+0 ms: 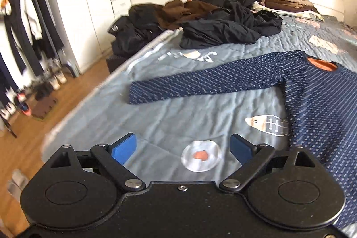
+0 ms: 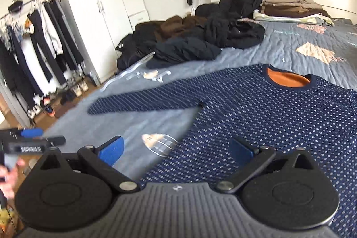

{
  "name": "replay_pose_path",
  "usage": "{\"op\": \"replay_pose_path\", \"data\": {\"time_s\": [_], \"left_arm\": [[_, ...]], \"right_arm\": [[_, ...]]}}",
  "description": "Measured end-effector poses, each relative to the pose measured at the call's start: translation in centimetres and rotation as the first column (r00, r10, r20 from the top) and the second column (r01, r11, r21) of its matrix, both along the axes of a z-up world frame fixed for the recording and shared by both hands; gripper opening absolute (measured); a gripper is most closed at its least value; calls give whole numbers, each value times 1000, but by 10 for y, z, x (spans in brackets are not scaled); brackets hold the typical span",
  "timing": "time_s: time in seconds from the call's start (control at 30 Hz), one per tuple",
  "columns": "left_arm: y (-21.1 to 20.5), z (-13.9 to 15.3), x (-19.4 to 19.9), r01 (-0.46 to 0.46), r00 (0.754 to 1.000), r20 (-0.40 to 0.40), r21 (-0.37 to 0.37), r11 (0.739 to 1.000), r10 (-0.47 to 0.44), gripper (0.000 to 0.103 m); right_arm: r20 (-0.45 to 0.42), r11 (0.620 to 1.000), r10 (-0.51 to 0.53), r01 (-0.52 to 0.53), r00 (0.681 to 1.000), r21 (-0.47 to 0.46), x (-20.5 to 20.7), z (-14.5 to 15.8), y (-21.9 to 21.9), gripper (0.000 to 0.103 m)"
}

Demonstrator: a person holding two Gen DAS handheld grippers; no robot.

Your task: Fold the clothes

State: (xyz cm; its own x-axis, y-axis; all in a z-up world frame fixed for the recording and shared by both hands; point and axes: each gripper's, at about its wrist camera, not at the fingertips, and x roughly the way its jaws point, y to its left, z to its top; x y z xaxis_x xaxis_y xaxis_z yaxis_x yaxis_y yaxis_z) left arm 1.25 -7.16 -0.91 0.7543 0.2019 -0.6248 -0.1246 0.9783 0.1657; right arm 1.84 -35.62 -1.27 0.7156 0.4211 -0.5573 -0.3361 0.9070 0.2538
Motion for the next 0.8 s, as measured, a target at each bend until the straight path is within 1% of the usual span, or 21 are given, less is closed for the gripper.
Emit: {"op": "replay_pose_path", "data": {"time_s": [0.07, 0.17, 0.27, 0.33, 0.5, 0.57, 0.67, 0.8], "left_arm": [[4, 2, -3, -2, 1000, 7, 11, 1000, 2, 93], [14, 3, -5, 2, 1000, 14, 4, 1000, -2, 93], [24, 2, -4, 12, 1000, 18, -6, 1000, -12, 93], [32, 1, -1, 20, 1000, 19, -17, 1000, -20, 93], [51, -5, 11, 43, 999, 8, -60, 997, -42, 93], [54, -9, 15, 80, 997, -4, -69, 994, -81, 93], [47, -17, 24, 127, 991, -27, -64, 990, -129, 93], [22, -22, 29, 215, 975, -46, -79, 973, -219, 93]], "right_arm": [[3, 999, 18, -18, 1000, -44, -1, 5, 16, 101], [13, 991, 52, -50, 999, -124, -4, 11, 42, 101], [1, 979, 69, -67, 998, -193, -3, 11, 65, 101], [-11, 976, 77, -78, 997, -202, -1, 10, 76, 101], [-28, 976, 61, -66, 998, -207, 10, 7, 96, 101], [-36, 970, 51, -58, 998, -236, 14, 3, 98, 101], [-43, 959, 11, -23, 999, -282, 14, -4, 91, 101], [-69, 956, -82, 59, 994, -288, 10, -11, 61, 101]]}}
